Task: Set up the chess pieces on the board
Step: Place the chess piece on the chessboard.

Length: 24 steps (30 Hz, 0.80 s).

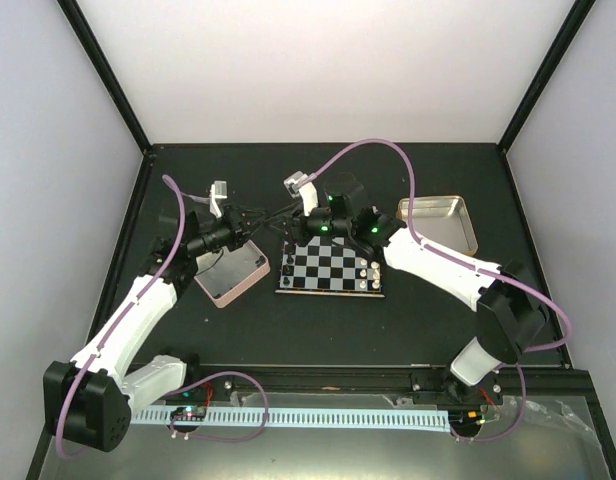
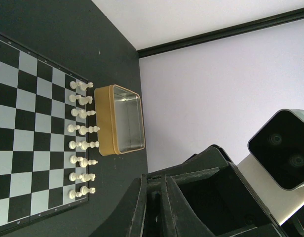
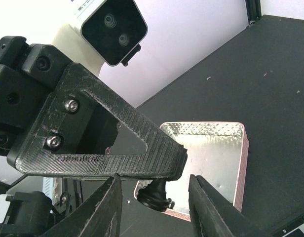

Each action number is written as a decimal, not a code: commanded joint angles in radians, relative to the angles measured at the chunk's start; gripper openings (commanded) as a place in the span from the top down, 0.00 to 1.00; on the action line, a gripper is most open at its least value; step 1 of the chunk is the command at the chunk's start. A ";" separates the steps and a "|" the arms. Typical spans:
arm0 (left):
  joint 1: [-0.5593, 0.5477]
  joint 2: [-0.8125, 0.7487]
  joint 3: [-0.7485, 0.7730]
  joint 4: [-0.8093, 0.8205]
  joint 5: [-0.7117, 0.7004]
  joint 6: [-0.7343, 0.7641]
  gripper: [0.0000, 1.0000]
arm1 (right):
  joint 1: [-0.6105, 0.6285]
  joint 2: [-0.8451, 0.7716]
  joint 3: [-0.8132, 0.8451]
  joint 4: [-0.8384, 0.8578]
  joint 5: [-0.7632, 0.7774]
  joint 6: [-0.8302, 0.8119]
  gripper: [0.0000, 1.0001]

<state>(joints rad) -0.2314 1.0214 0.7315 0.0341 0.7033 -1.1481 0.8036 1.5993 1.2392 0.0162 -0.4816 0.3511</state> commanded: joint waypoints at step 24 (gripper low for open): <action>-0.006 -0.022 0.061 -0.025 0.097 0.089 0.66 | 0.006 -0.028 -0.011 -0.010 0.081 -0.130 0.99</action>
<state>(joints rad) -0.2310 1.0210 0.7361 0.0536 0.7254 -1.1419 0.8181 1.6093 1.2430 0.0002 -0.4603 0.3073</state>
